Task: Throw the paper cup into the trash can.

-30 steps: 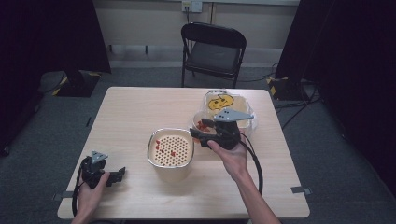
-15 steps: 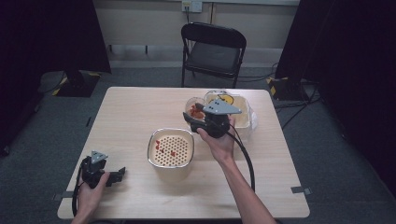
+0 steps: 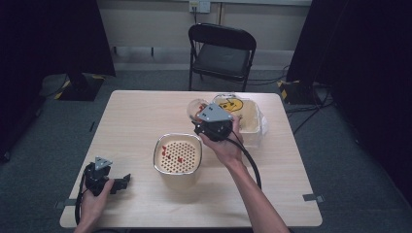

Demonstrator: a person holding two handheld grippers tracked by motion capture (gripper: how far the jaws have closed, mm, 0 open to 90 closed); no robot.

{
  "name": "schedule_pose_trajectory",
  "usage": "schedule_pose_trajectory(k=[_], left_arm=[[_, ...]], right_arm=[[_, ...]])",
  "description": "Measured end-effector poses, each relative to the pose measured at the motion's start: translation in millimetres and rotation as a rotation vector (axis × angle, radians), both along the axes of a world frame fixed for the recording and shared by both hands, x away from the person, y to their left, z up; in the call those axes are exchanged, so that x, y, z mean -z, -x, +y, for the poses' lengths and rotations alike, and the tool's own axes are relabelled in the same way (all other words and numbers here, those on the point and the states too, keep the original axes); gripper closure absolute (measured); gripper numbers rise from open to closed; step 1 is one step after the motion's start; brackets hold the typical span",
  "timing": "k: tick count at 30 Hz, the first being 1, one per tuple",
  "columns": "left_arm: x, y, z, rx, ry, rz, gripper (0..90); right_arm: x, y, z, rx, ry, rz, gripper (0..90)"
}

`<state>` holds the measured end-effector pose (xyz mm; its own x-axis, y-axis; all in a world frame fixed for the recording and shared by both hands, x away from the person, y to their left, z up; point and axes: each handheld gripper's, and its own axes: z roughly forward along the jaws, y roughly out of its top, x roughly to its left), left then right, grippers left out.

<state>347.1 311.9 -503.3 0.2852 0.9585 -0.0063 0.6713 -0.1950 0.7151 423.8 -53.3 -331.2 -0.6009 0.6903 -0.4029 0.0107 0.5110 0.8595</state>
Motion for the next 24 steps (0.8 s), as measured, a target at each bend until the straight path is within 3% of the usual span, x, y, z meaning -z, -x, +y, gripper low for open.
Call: schedule_pose_trajectory(k=[10, 12, 24], left_arm=[[0.0, 0.0, 0.0, 0.000, 0.000, 0.000, 0.0], [0.1, 0.0, -0.2, -0.002, 0.002, -0.001, 0.0], [0.1, -0.1, -0.3, -0.004, 0.004, -0.001, 0.0]], right_arm=[[1.0, 5.9, 15.3, 0.006, 0.190, -0.075, 47.9], [2.6, 6.6, 17.6, 0.006, 0.249, -0.104, 48.0], [14.8, 11.2, 26.3, 0.018, 0.416, -0.145, 48.5]])
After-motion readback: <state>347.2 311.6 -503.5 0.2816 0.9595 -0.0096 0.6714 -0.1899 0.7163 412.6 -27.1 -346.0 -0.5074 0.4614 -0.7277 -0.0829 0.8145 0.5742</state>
